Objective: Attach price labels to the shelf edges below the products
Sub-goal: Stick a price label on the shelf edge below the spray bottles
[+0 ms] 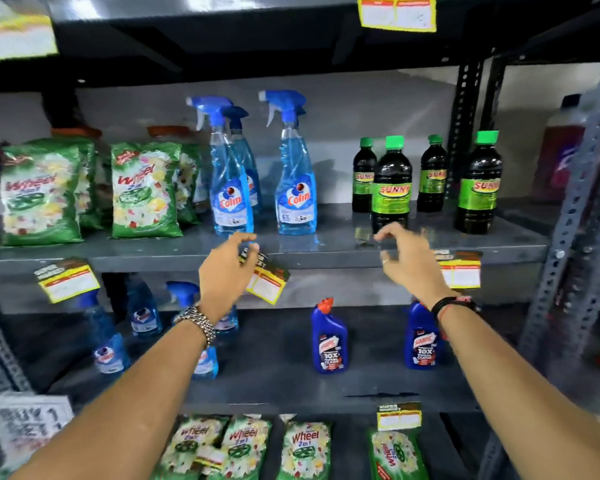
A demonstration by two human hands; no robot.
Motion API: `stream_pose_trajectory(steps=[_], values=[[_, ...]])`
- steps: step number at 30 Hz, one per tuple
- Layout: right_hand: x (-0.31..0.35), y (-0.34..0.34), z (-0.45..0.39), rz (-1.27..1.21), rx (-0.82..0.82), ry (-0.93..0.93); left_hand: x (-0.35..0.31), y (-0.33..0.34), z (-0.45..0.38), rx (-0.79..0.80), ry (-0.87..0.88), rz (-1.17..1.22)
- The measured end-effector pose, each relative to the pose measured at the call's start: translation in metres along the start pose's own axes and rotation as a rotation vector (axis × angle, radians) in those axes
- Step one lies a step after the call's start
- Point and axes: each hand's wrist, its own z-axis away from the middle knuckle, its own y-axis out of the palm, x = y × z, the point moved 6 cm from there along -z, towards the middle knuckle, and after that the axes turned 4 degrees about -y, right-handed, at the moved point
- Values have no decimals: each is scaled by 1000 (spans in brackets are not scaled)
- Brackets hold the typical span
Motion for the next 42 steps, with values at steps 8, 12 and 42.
stream_pose_trajectory(steps=[8,12,42], values=[[79,116,9,191,135,47,32,-15,-26,151,154,48],[92,131,12,256,25,109,41,-13,-32,126,165,73],[102,116,-1,509,80,-62,58,-5,-25,295,304,283]])
